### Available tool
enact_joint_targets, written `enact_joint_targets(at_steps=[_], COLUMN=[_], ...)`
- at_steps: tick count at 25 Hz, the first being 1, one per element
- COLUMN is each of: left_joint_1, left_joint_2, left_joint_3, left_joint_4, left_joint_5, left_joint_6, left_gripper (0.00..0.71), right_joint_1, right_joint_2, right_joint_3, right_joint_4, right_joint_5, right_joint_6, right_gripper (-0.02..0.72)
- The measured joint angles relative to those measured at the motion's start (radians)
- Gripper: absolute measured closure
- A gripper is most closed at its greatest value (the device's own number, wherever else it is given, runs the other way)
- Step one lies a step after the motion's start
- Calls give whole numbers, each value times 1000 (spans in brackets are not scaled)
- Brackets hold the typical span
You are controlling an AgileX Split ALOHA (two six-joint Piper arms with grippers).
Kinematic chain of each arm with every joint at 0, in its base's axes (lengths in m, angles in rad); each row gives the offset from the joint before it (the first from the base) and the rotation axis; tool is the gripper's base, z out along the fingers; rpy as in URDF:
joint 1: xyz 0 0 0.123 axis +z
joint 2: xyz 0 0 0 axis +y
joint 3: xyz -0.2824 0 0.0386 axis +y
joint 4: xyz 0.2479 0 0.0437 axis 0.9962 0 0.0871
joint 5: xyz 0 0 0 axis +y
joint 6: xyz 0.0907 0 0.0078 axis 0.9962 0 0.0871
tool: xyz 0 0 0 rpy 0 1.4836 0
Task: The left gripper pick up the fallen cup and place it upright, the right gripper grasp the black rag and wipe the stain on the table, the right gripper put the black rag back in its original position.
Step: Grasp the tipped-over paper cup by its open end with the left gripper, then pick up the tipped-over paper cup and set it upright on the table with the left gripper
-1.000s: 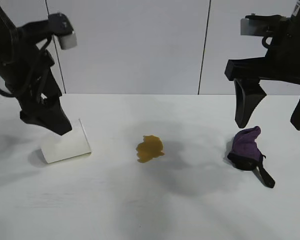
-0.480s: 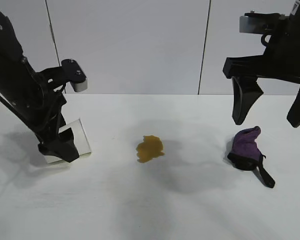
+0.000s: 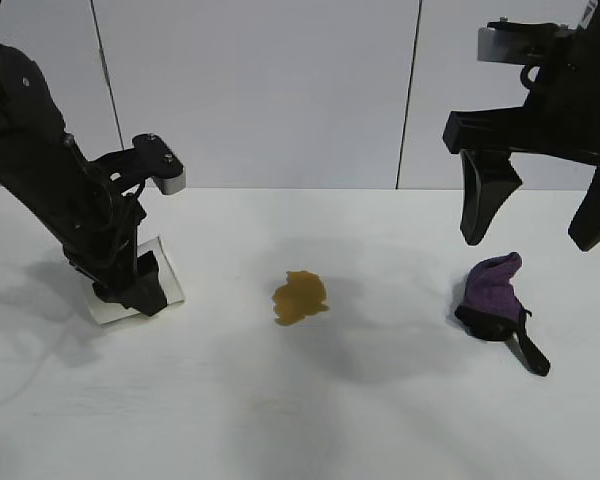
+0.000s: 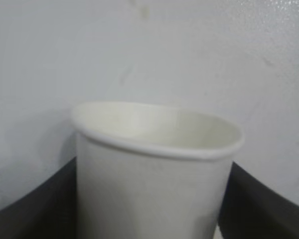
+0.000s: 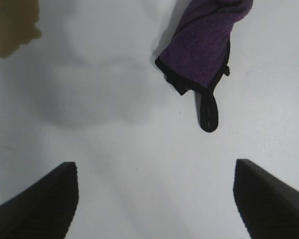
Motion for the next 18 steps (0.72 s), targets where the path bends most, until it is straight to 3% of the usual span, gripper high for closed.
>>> enact_joint_targets(at_steps=[4, 7, 11, 16, 18], left_joint_1=[0, 0, 37, 167, 210], left_joint_2=[-5, -35, -113, -136, -136], left_joint_3=[0, 0, 1, 102, 172], left_joint_4=[-23, -153, -545, -1092, -1214], left_joint_5=[3, 25, 128, 422, 522], left_joint_6=[66, 204, 560, 1006, 1189], left_gripper=[316, 317, 317, 317, 317], right_joint_1=[0, 0, 0, 0, 0], right_joint_2=[0, 0, 0, 0, 0], right_joint_3=[0, 0, 0, 0, 0], right_joint_4=[0, 0, 0, 0, 0], right_joint_5=[0, 0, -1, -1, -1], right_joint_6=[0, 0, 0, -1, -1], right_gripper=[115, 115, 115, 115, 115])
